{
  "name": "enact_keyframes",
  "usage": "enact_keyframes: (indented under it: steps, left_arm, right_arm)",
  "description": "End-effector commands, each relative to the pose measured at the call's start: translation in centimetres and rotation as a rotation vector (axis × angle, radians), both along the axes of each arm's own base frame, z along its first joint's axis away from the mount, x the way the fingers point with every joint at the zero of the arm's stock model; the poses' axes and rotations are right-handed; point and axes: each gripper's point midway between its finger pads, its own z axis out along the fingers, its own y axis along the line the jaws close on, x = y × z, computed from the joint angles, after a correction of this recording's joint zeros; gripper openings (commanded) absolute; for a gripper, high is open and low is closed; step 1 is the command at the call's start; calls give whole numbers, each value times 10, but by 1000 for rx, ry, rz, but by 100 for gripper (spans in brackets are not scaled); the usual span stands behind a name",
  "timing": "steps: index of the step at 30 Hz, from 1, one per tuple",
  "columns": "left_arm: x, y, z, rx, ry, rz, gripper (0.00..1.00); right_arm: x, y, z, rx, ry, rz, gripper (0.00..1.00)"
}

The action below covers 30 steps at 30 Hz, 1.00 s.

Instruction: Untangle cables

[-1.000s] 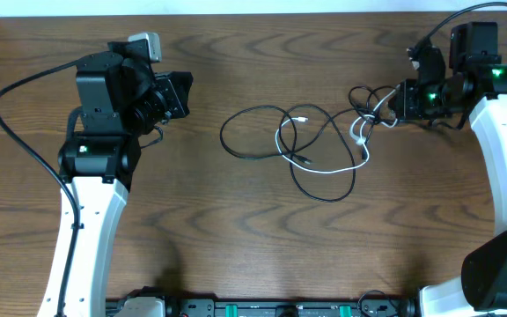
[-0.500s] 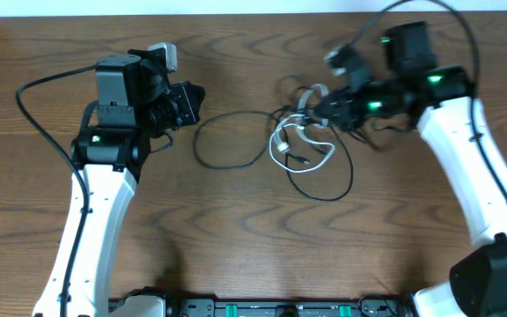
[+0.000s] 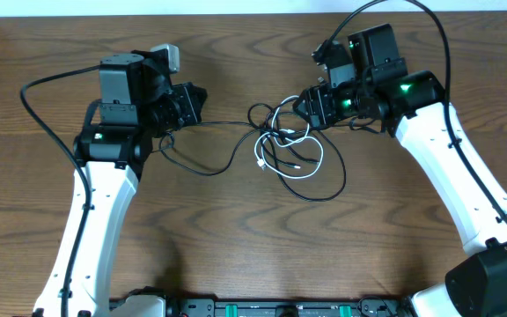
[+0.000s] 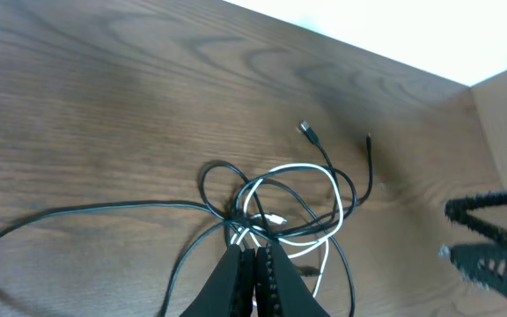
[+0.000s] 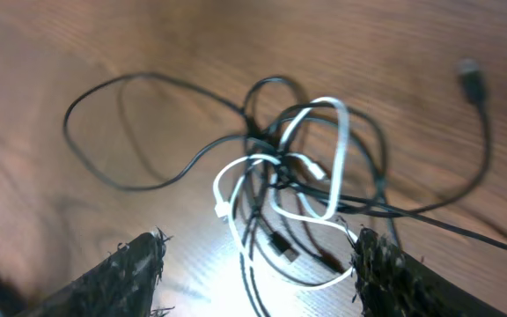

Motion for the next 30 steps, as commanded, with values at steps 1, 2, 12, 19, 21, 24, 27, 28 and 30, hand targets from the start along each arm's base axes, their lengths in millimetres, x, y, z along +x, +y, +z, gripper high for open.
enact_keyframes:
  steps: [1,2,12,19,21,24,27,28,30]
  left_arm:
    - [-1,-22,-15,-1,42,-65,8]
    - [-2,-30,-20,1,56,-84,8]
    - [5,-81,-57,-4,127,-145,8]
    - [15,-67,-68,-12,191,19,8]
    - [16,-67,-69,-12,191,19,8]
    - [16,-67,-70,-11,193,18,8]
    - [16,-67,-70,-11,193,18,8]
    - [16,-67,-70,-11,193,19,8]
    - [16,-66,-70,-9,194,22,8]
  right_arm:
    - [11,-22,-3,-30,6,-106,63]
    - [12,-24,-5,-32,9,-109,59]
    - [17,-13,-52,-36,128,-81,40]
    - [26,8,-96,-10,200,-34,37]
    - [29,12,-108,-6,214,-27,36]
    - [31,16,-128,-10,248,-36,36]
    - [27,31,-141,47,289,10,31]
    - [26,36,-143,68,293,32,27]
    - [25,43,-142,96,284,72,21]
